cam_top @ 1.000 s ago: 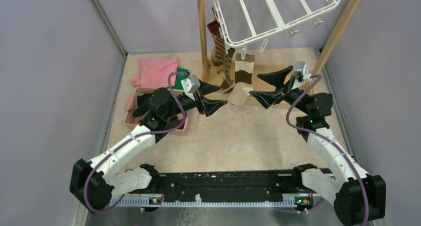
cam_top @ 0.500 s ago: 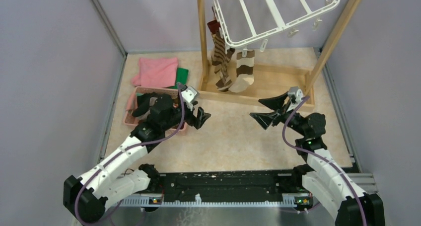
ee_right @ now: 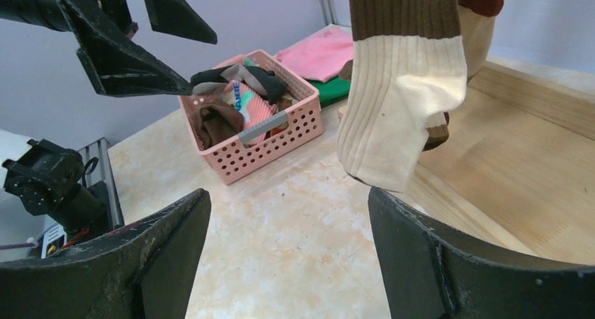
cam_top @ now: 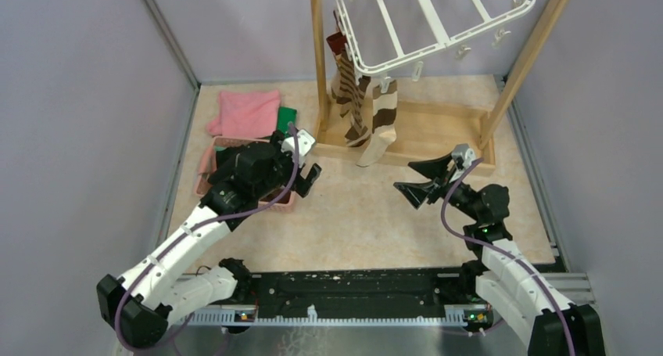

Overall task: Clip the socks to the hanger
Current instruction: Adjust the sock in the bin.

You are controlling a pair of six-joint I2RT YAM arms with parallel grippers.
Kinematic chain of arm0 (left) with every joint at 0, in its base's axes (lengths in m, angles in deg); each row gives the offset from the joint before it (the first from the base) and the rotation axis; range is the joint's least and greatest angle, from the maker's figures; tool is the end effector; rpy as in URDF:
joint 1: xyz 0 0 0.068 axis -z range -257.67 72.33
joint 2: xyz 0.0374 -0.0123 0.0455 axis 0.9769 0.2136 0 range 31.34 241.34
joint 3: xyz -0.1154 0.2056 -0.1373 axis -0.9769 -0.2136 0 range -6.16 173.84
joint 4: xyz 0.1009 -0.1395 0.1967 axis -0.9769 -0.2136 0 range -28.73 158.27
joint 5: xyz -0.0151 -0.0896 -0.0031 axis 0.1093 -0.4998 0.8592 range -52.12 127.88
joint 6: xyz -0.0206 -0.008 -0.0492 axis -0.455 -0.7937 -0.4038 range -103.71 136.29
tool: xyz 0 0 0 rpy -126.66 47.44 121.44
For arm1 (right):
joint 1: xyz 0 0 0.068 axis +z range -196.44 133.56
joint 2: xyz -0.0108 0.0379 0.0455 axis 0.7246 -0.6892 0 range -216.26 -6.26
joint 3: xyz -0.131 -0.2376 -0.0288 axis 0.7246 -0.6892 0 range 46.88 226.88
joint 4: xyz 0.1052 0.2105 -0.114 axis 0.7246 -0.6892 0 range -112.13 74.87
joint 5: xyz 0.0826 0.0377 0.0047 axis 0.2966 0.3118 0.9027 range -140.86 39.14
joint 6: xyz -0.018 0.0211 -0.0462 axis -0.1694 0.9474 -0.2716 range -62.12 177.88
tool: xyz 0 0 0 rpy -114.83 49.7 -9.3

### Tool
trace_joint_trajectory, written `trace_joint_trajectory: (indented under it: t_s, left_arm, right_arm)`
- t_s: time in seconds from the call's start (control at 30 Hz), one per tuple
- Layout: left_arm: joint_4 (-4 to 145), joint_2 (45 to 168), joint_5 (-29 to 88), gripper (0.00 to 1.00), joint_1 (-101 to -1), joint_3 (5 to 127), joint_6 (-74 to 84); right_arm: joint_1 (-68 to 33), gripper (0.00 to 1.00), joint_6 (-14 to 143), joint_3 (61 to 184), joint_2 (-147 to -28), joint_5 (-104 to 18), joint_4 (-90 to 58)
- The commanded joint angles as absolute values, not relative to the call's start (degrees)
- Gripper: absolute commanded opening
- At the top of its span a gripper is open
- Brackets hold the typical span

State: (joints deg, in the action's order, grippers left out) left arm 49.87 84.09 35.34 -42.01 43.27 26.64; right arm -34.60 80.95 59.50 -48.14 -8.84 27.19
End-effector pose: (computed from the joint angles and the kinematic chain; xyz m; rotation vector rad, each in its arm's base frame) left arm 0.1697 -0.1237 0.3287 0.7947 1.7965 -0.3342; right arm 0.1560 0.0571 0.2450 -0.5096 1.3863 0.9892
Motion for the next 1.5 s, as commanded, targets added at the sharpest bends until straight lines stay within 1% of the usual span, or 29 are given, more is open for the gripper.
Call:
trace_joint_trajectory:
  t_s: [0.0, 0.17, 0.33, 0.4, 0.7, 0.97, 1.27, 1.47]
  left_arm:
    - [47.79, 87.71, 40.25, 0.99, -42.21, 45.51, 33.18]
    - [51.42, 89.26, 42.64, 0.99, -43.34, 42.0, 37.29]
    - [53.71, 87.44, 32.82, 0.99, -49.4, 38.98, 36.88]
    - [53.84, 87.03, 31.2, 0.99, -50.59, 38.66, 36.67]
    - [53.4, 91.07, 32.53, 0.99, -51.62, 38.38, 36.06]
    - [54.09, 91.05, 33.59, 0.98, -52.7, 36.75, 38.52]
    - [54.03, 90.69, 37.37, 0.98, -53.56, 35.79, 40.67]
    - [53.43, 91.19, 39.08, 0.94, -53.76, 36.16, 40.6]
  right_arm:
    - [-34.64, 0.82, 81.38, 58.27, -49.77, -9.39, 33.13]
    - [-34.66, 0.81, 81.44, 58.01, -49.97, -9.58, 33.77]
    - [-34.66, 0.81, 81.2, 57.68, -49.91, -11.29, 34.53]
    - [-34.66, 0.81, 81.62, 57.52, -50.54, -11.3, 35.41]
    - [-34.66, 0.81, 85.64, 55.15, -55.62, -11.68, 43.99]
    - [-34.66, 0.81, 85.34, 55.27, -56.27, -11.6, 42.98]
    - [-34.66, 0.81, 86.75, 54.41, -55.64, -11.79, 44.02]
    - [-34.66, 0.81, 86.8, 54.02, -54.95, -12.18, 43.5]
